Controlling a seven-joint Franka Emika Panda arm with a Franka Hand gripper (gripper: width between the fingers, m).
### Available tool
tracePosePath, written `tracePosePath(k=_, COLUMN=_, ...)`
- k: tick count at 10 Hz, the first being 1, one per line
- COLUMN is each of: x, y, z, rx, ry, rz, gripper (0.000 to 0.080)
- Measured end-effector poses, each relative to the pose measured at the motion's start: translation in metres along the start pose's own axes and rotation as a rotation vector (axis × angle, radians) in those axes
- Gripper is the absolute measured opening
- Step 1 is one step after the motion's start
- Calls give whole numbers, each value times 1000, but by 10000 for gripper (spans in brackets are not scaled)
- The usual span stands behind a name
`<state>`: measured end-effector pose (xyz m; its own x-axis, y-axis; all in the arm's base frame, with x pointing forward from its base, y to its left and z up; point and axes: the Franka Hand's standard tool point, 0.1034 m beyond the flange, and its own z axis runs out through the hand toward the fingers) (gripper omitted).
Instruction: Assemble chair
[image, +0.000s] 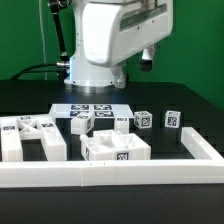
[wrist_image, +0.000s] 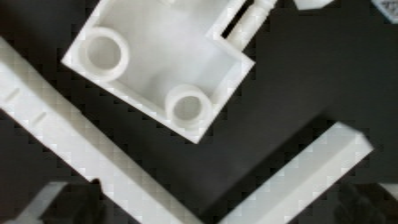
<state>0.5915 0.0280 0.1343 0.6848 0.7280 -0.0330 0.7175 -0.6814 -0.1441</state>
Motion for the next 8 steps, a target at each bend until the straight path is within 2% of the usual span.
tracePosePath(k=2, x=-6, y=7, z=14, rx=-20, ry=37, rz=138, gripper=650)
tracePosePath(k=6, x=-6, y=7, z=17, rx=-12, ry=36, rz=382, gripper=650)
tracePosePath(k=8, x=-4, y=2, z=24, rx=-22, ry=47, rz=612, gripper=650)
